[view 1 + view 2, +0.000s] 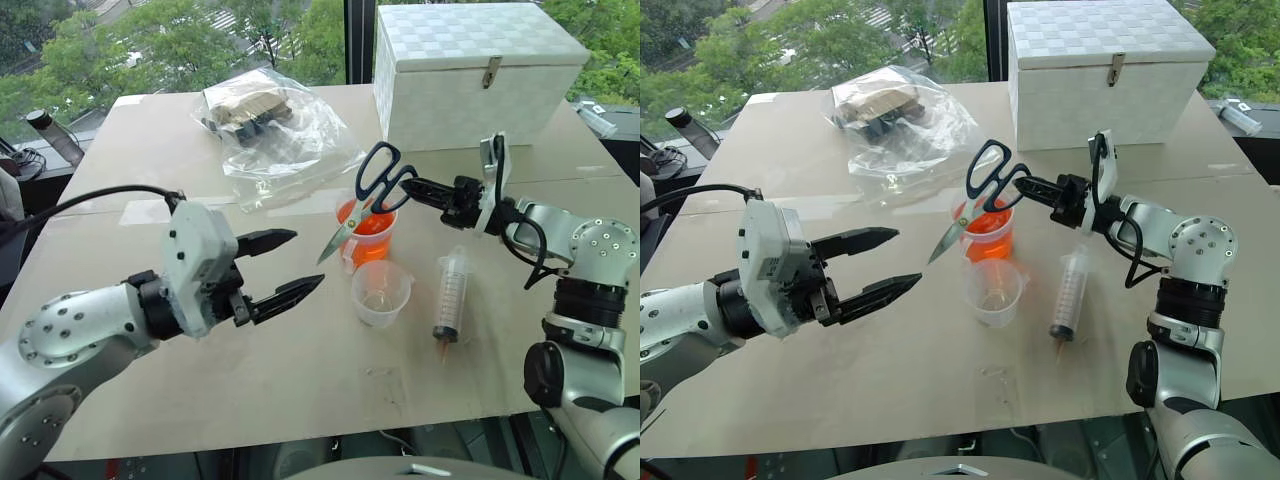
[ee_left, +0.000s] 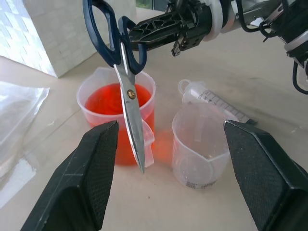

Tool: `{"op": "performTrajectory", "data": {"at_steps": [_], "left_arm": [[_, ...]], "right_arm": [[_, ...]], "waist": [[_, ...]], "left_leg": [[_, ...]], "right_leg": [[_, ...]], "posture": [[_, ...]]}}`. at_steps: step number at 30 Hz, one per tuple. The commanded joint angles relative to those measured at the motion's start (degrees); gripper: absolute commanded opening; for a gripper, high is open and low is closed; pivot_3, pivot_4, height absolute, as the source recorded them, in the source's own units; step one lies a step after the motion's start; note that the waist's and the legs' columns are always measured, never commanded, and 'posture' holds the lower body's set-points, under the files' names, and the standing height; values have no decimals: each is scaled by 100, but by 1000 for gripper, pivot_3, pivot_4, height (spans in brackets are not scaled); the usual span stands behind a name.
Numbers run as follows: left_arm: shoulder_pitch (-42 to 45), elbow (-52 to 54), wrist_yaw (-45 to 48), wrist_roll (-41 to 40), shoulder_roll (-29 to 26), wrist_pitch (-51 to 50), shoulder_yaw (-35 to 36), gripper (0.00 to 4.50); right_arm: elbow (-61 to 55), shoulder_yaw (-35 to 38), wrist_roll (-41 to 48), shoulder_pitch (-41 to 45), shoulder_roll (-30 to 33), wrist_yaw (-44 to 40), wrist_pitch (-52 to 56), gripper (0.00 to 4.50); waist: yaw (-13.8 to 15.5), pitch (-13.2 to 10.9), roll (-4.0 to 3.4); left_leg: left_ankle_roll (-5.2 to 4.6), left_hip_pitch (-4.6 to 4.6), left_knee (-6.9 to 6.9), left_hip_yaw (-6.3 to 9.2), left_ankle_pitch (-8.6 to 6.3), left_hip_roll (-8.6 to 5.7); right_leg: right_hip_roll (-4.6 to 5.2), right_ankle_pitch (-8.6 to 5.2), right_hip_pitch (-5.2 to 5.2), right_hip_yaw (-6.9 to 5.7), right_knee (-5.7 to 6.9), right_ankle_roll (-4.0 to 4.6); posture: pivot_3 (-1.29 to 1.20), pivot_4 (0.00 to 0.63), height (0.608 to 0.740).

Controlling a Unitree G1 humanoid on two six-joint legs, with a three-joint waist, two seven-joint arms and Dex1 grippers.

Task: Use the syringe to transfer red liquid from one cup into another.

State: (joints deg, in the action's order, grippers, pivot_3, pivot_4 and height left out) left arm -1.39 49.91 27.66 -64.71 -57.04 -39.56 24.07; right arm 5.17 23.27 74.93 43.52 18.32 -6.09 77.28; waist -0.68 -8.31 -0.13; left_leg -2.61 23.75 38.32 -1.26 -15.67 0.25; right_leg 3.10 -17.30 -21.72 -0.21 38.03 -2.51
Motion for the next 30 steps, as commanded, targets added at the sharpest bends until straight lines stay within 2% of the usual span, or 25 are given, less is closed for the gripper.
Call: {"op": "performTrajectory", "data": {"at_steps": [1, 4, 8, 12, 15, 19, 20, 23, 27, 28, 30], "left_arm": [[392, -56, -156, -244, 71, 68, -112, 3506], [875, -146, -312, -304, 159, 31, -439, 3506], [1756, -329, -612, -203, 456, -82, -1176, 3506], [2423, -547, -593, 49, 826, -149, -1794, 3506], [2872, -859, -431, 403, 1092, -164, -2206, 3506], [3204, -1170, -101, 804, 1330, -156, -2584, 3506], [3248, -1216, -31, 894, 1369, -161, -2653, 3506], [3300, -1312, 141, 1138, 1470, -131, -2722, 3506], [3264, -1344, 331, 1300, 1470, -153, -2586, 3506], [3256, -1346, 365, 1321, 1462, -165, -2559, 3506], [3164, -1309, 479, 1359, 1328, -202, -2432, 3506]], "right_arm": [[217, 661, 615, 322, 331, 219, -278, 48], [814, 1077, 1006, 531, 856, 432, -301, 48], [1523, 1446, 859, 474, 1806, 456, -315, 48], [2205, 1552, 201, 184, 2594, 433, -525, 48], [2855, 1482, -615, -90, 3072, 575, -922, 48], [3212, 1365, -1304, -397, 3171, 805, -893, 48], [3180, 1331, -1462, -472, 3138, 808, -942, 1042], [2987, 1306, -1854, -649, 3054, 695, -1239, 2275], [2291, 983, -2290, -1018, 3345, -236, -1479, 4180], [2170, 889, -2381, -1080, 3421, -446, -1482, 4448], [1295, 434, -2340, -1336, 3751, -1153, -1155, 4448]], "waist": [[11, -1, 2], [19, -3, 5], [64, -10, 17], [53, -13, 23], [63, -14, 24], [11, -14, 24], [0, -14, 24], [-17, -14, 24], [12, -15, 23], [20, -15, 22], [35, -19, 16]], "left_leg": [[0, 1, 1, 0, 0, 0], [0, 2, 2, -2, 0, -1], [-1, 5, 4, -4, 0, -3], [-1, 5, 4, -11, 0, -1], [-1, 4, 4, -15, 1, -1], [0, 1, 4, -23, 2, 3], [1, 0, 4, -25, 2, 5], [3, -2, 4, -30, 4, 7], [4, -2, 5, -31, 4, 8], [4, -2, 5, -31, 4, 8], [4, -2, 6, -30, 4, 8]], "right_leg": [[0, 0, 0, -1, 0, 0], [-2, 1, 1, 0, -4, -1], [-7, 1, 4, -1, -5, -2], [-22, 1, 3, 8, -7, -2], [-33, 1, 4, 12, -6, -3], [-40, 1, 3, 23, -4, -3], [-42, 1, 2, 26, -4, -3], [-46, 1, 1, 35, -3, -4], [-48, 1, 1, 37, -4, -6], [-48, 2, 1, 37, -4, -7], [-48, 2, 1, 36, -5, -8]], "posture": [[0, 150, 740], [0, 150, 740], [0, 150, 740], [0, 150, 740], [0, 150, 740], [0, 150, 740], [0, 150, 740], [0, 150, 740], [0, 150, 740], [0, 150, 740], [0, 150, 740]]}}
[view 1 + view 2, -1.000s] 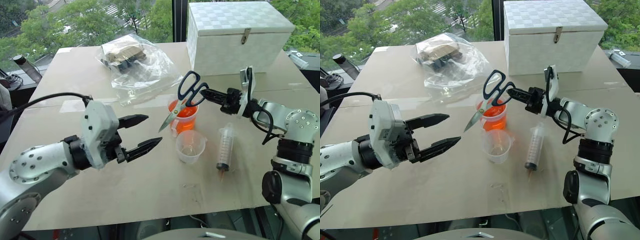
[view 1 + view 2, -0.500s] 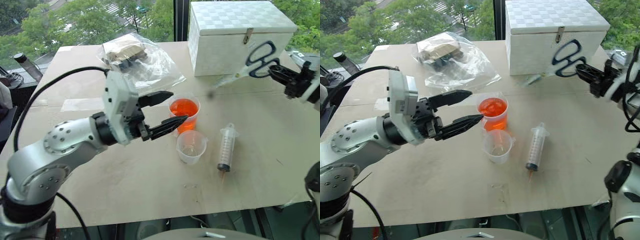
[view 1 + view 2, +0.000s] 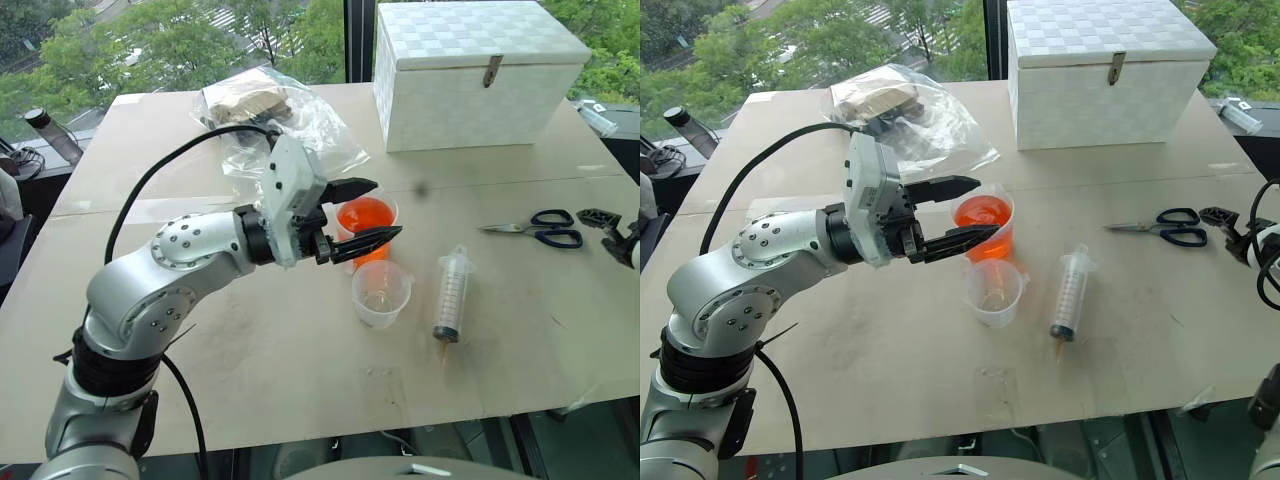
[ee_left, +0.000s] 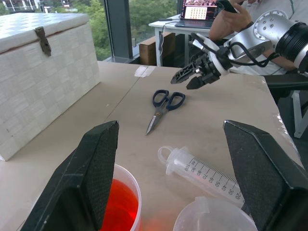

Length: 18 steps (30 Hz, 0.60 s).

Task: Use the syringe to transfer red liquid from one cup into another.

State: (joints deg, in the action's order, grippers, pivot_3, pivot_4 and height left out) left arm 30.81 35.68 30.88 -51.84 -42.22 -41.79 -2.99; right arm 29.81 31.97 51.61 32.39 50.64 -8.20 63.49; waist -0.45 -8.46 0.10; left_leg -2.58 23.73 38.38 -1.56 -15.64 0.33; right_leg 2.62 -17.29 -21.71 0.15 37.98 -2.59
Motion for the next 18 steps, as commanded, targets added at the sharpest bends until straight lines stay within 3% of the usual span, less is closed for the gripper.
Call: {"op": "performTrajectory", "data": {"at_steps": [1, 5, 9, 18], "left_arm": [[-106, 130, 217, 91, -227, 1, 332, 3506], [-248, 155, 467, 139, -492, -43, 490, 3506], [-326, 137, 802, 198, -788, -57, 601, 3506], [-383, 175, 948, 271, -913, -162, 691, 3506]], "right_arm": [[-1623, -602, 140, -277, 611, -1169, 501, 4448], [-3051, -1284, 576, -345, 758, -1382, 1733, 4448], [-3729, -1318, 796, -333, 485, -1014, 2740, 4448], [-4404, -2216, 3287, -513, 628, 678, 2901, 4448]], "waist": [[11, -3, -6], [-46, -6, -2], [22, -13, 21], [115, -28, 44]], "left_leg": [[0, 1, 1, 1, 0, 0], [0, -4, 1, 6, 0, 10], [0, 0, 7, 20, -1, 9], [-1, 7, 10, 26, -1, 0]], "right_leg": [[2, 0, -1, 0, 0, -1], [9, 0, 0, 9, 4, 0], [12, 0, 2, 0, 5, 1], [26, 0, 0, -15, 2, 0]], "posture": [[0, 150, 740], [0, 150, 740], [0, 150, 740], [0, 150, 740]]}}
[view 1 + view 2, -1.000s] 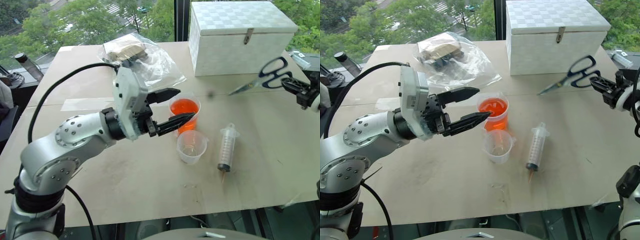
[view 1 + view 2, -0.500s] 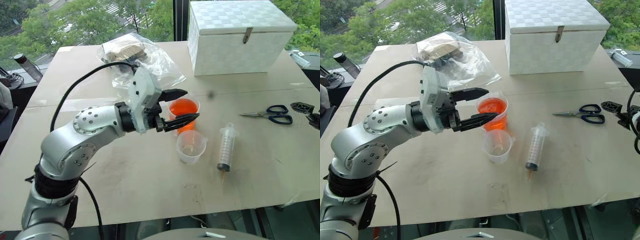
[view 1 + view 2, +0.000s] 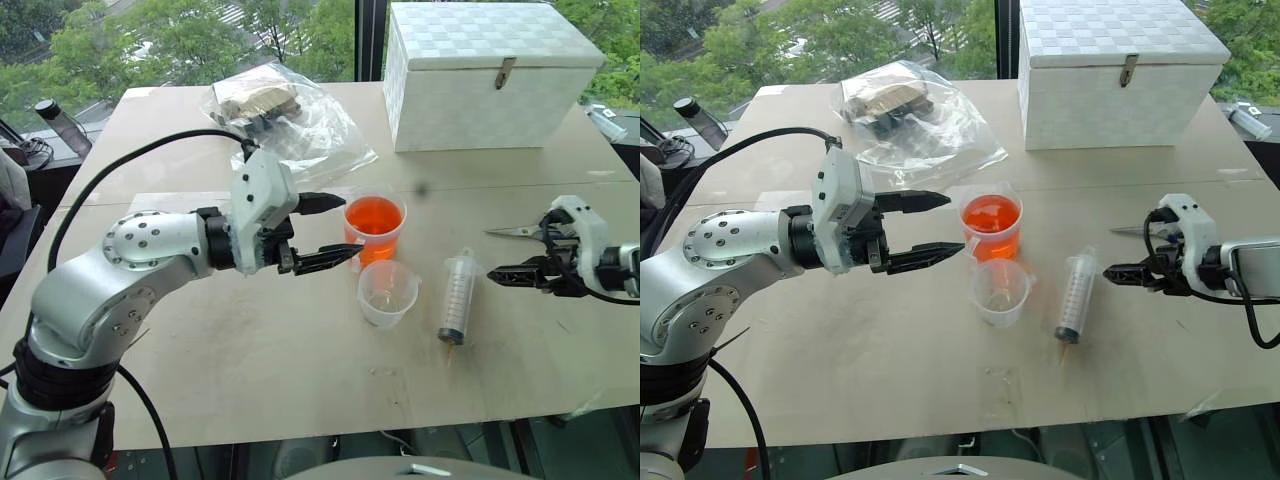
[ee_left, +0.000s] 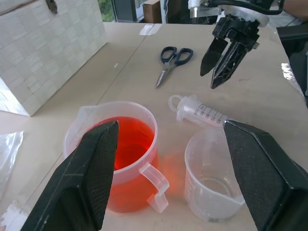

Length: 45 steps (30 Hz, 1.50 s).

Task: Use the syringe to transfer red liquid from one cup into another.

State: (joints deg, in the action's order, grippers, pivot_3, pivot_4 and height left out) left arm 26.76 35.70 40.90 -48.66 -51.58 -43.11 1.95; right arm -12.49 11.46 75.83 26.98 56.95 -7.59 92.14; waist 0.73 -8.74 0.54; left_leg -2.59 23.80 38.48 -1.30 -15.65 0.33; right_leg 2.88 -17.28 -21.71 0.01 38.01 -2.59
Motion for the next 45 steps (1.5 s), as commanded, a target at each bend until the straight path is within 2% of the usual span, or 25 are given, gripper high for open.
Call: {"op": "performTrajectory", "data": {"at_steps": [1, 7, 9, 12, 15, 18, 24, 32, 35, 37, 40, 45], "left_arm": [[29, 196, -81, -75, 45, -64, 202, 3506], [41, 276, -144, -147, 29, -228, 249, 3506], [68, 284, -161, -165, 22, -271, 271, 3506], [92, 314, -215, -204, 29, -355, 303, 3506], [84, 365, -263, -273, 27, -449, 360, 3506], [19, 387, -278, -294, 3, -489, 405, 3506], [38, 393, -323, -238, 40, -502, 364, 3506], [-2, 378, -336, -163, 84, -441, 318, 3506], [6, 361, -335, -122, 132, -414, 291, 3506], [-9, 370, -329, -107, 145, -412, 299, 3506], [-32, 382, -320, -93, 153, -412, 322, 3506], [-26, 407, -319, -120, 190, -436, 338, 3506]], "right_arm": [[-128, -224, 1078, 67, -54, 837, 36, 4448], [98, -1585, 3329, 165, 244, 2672, -1212, 4448], [110, -1994, 3665, 333, 173, 3096, -1574, 4448], [185, -2412, 3701, 598, -48, 3589, -1904, 4448], [382, -2647, 3364, 946, -456, 3940, -2089, 4448], [402, -2710, 2819, 1163, -729, 3931, -2037, 4448], [180, -2994, 761, 1317, -803, 2586, -1612, 4448], [5, -3181, -1125, 1478, -592, 737, -1549, 4448], [98, -3166, -1572, 1580, -656, 251, -1474, 3667], [110, -3152, -1873, 1600, -699, 0, -1472, 2702], [121, -3103, -2240, 1600, -750, -309, -1451, 1546], [81, -3128, -2799, 1652, -645, -962, -1532, 1514]], "waist": [[-4, -1, 1], [-18, -4, 7], [-35, -7, 11], [-66, -9, 15], [-117, -9, 20], [-133, -9, 20], [-124, -8, 21], [-120, -4, 28], [-119, -4, 28], [-123, -4, 28], [-130, -4, 28], [-132, -4, 27]], "left_leg": [[0, 0, 1, 0, 0, 0], [0, 1, 4, 0, 0, 0], [0, 1, 8, 2, 0, 1], [0, 2, 12, 2, 0, 1], [0, 2, 16, 3, 0, 1], [0, 3, 16, 4, 0, 1], [1, 6, 16, 7, 0, 1], [-1, 1, 26, 10, 0, 1], [-1, 2, 27, 11, 0, 1], [-1, 2, 27, 10, 0, 0], [-1, 3, 25, 10, -1, 1], [-1, 3, 25, 10, 0, 1]], "right_leg": [[0, 0, 0, 0, 1, 0], [1, 0, 0, -2, 1, 0], [1, 0, 0, -4, 2, 0], [0, 0, 1, -5, 4, 0], [0, 0, 1, -6, 6, -1], [1, 0, 1, -8, 6, -1], [3, 0, 1, -14, 3, -1], [4, 1, 2, -14, 16, -1], [5, 1, 2, -14, 17, -1], [6, 1, 2, -14, 17, 0], [6, 1, 1, -14, 15, 0], [9, 1, 1, -14, 15, 0]], "posture": [[0, 150, 740], [0, 150, 740], [0, 150, 740], [0, 150, 740], [0, 150, 740], [0, 150, 740], [0, 150, 740], [0, 150, 740], [0, 150, 740], [0, 150, 740], [0, 150, 740], [0, 150, 740]]}}
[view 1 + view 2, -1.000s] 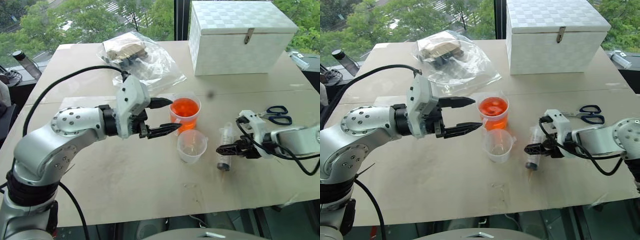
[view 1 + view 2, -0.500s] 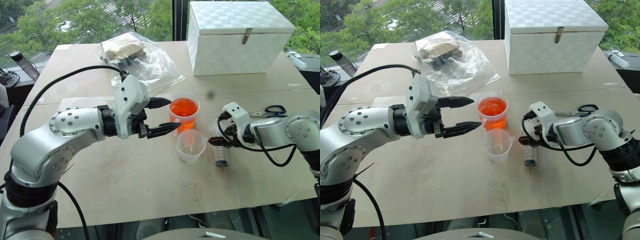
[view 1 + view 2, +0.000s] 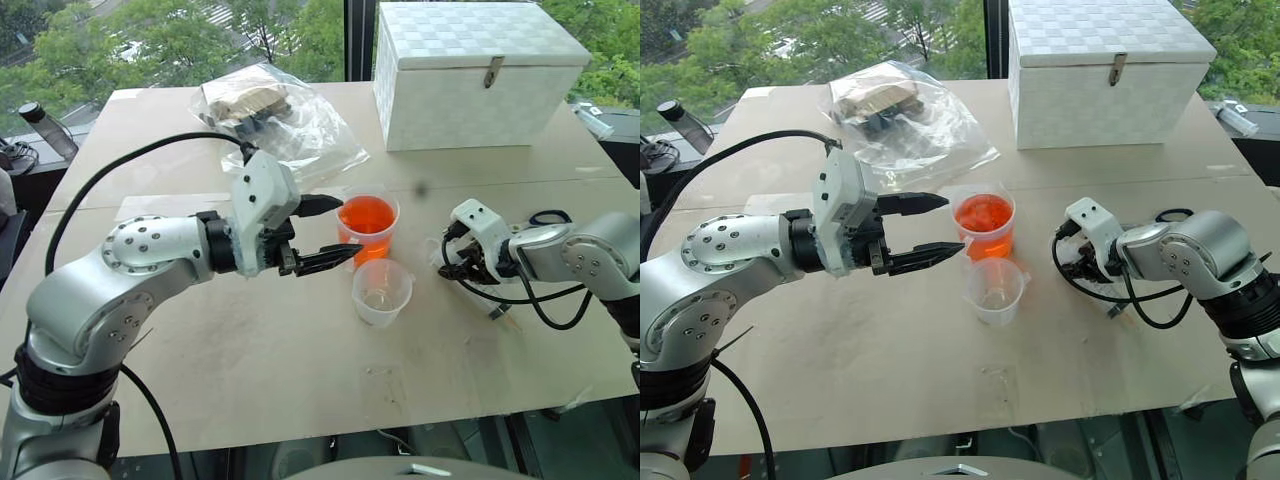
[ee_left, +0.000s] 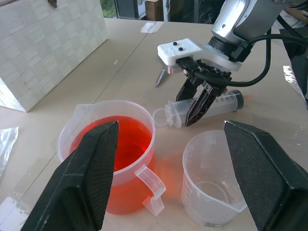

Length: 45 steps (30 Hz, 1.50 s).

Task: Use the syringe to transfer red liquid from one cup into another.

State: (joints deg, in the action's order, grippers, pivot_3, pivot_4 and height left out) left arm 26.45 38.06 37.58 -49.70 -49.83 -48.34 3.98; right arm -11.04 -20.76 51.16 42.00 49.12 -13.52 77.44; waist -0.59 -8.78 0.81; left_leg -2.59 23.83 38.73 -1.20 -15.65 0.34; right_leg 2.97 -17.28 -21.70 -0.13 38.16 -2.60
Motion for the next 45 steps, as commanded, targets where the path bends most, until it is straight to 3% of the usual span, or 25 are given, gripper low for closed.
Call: {"op": "performTrajectory", "data": {"at_steps": [1, 9, 20, 26, 31, 34, 37, 40, 45], "left_arm": [[6, 178, 14, -36, 27, 79, 135, 3506], [-11, 206, 84, -183, 37, 17, 150, 3506], [154, 73, 135, -527, 141, 49, 268, 3506], [686, -329, -383, -755, 625, 182, 683, 3506], [1277, -796, -496, -830, 713, 307, 1006, 3506], [1712, -1144, -532, -758, 777, 464, 1101, 3506], [2207, -1579, -564, -428, 871, 746, 1024, 3506], [2799, -2059, -509, -354, 971, 838, 1002, 3506], [3031, -2500, -243, -209, 794, 611, 892, 3506]], "right_arm": [[-83, 37, -468, 176, 220, -581, -144, 1514], [75, -635, -2100, 216, 1191, -2802, -1857, 1514], [683, 136, -2604, 529, 1183, -4028, -2353, 1514], [1013, 1705, -1515, 1484, 254, -3882, -1429, 1514], [1228, 3212, -725, 2315, -1166, -2737, -947, 1514], [1048, 3831, -416, 2450, -2079, -2117, -1468, 1514], [845, 3970, -355, 2368, -2793, -1880, -2223, 1514], [518, 3496, -759, 1886, -3512, -1825, -3163, 1514], [312, 2868, -1361, 1206, -3941, -2107, -4436, 1514]], "waist": [[1, 0, 0], [-7, -2, -2], [0, -2, -3], [-33, -3, -4], [-10, -5, 0], [9, -3, 1], [15, -4, 1], [-12, -1, 6], [-65, -3, 0]], "left_leg": [[0, 0, 0, 0, 0, 0], [-1, 1, -1, 2, -1, -3], [0, 0, 0, 2, 0, -3], [1, -2, 1, 4, 0, -2], [2, -1, 1, 4, 1, -2], [2, 0, 8, 5, 1, -4], [2, 1, 15, 8, 1, -13], [3, 0, 19, 10, 2, -15], [6, -5, 19, 1, 4, -15]], "right_leg": [[0, 0, 0, 0, 0, 0], [2, 0, -1, -2, -6, 0], [5, 0, -1, -2, -4, 0], [3, 0, -2, 0, 7, 0], [4, 0, -2, -3, 15, 0], [4, 0, -3, -8, 50, 0], [8, 0, -4, -14, 60, -1], [2, 0, -4, -22, 66, -1], [-19, 0, -12, -23, 72, -2]], "posture": [[0, 150, 740], [0, 150, 740], [0, 150, 740], [0, 150, 740], [0, 150, 740], [0, 150, 740], [0, 150, 740], [0, 150, 740], [0, 150, 740]]}}
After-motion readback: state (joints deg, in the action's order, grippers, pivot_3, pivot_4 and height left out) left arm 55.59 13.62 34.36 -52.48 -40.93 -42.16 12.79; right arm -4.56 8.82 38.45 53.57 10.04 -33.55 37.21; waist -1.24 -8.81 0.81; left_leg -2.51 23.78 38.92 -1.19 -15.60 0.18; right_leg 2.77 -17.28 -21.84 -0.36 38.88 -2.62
